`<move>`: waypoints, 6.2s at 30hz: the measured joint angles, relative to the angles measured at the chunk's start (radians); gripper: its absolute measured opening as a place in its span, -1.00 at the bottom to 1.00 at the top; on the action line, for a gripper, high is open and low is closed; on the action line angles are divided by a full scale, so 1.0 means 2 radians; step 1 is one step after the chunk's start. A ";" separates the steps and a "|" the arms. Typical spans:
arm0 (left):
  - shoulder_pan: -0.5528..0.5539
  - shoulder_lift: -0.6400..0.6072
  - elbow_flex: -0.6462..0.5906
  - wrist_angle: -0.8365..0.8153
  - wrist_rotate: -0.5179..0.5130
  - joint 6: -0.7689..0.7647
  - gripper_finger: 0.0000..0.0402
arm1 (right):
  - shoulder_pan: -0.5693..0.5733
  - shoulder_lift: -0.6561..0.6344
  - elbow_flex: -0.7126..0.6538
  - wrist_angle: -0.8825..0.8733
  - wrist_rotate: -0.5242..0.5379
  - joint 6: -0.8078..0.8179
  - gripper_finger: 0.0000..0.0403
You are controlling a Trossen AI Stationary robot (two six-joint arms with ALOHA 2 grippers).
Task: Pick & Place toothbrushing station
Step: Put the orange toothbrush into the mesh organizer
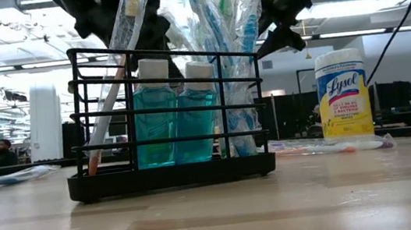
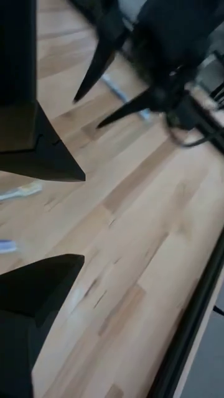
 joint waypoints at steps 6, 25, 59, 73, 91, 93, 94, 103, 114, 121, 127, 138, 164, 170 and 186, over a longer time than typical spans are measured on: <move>0.000 0.035 0.008 0.001 0.001 0.080 -0.12 | -0.004 0.000 0.000 0.019 -0.011 0.024 -0.04; 0.022 0.196 0.127 0.028 0.050 0.154 -0.09 | -0.018 0.000 0.001 0.066 -0.067 -0.001 -0.03; -0.007 0.273 0.149 0.022 0.015 0.126 -0.20 | -0.053 0.000 0.001 0.126 -0.139 -0.035 -0.08; -0.008 0.244 0.151 0.024 0.040 0.069 -0.99 | -0.053 0.000 0.001 0.160 -0.149 -0.035 -0.15; -0.003 -0.050 0.151 -0.389 -0.085 0.034 -1.00 | -0.050 0.000 0.001 0.245 -0.191 -0.035 -0.17; -0.008 -0.075 0.151 -0.450 -0.085 0.017 -1.00 | -0.047 0.000 0.001 0.249 -0.193 -0.035 -0.17; -0.013 -0.085 0.151 -0.481 -0.085 0.004 -1.00 | -0.044 0.000 0.001 0.253 -0.193 -0.035 -0.17; -0.061 -0.120 0.208 -0.662 -0.074 -0.089 -1.00 | -0.019 0.000 0.001 0.271 -0.194 -0.035 -0.18; -0.049 -0.056 0.336 -0.671 -0.131 -0.053 -1.00 | 0.019 0.000 0.005 0.262 -0.160 -0.014 -0.17; -0.053 -0.001 0.378 -0.672 -0.111 -0.015 -1.00 | 0.029 0.000 0.029 0.243 -0.127 -0.021 -0.17; -0.061 -0.008 0.388 -0.672 -0.108 -0.033 -1.00 | 0.028 0.000 0.034 0.227 -0.126 -0.026 -0.18; -0.063 -0.027 0.388 -0.672 -0.117 -0.054 -1.00 | 0.018 0.000 0.034 0.216 -0.127 -0.033 -0.17; -0.009 -0.011 -0.037 -0.246 -0.038 -0.111 -1.00 | 0.020 0.000 0.034 0.216 -0.141 -0.040 -0.19; -0.009 -0.011 -0.098 -0.175 -0.008 -0.126 -1.00 | 0.022 0.000 0.034 0.216 -0.141 -0.040 -0.19; 0.011 -0.011 -0.116 -0.158 -0.012 -0.239 0.04 | 0.023 0.000 0.034 0.216 -0.153 -0.040 -0.19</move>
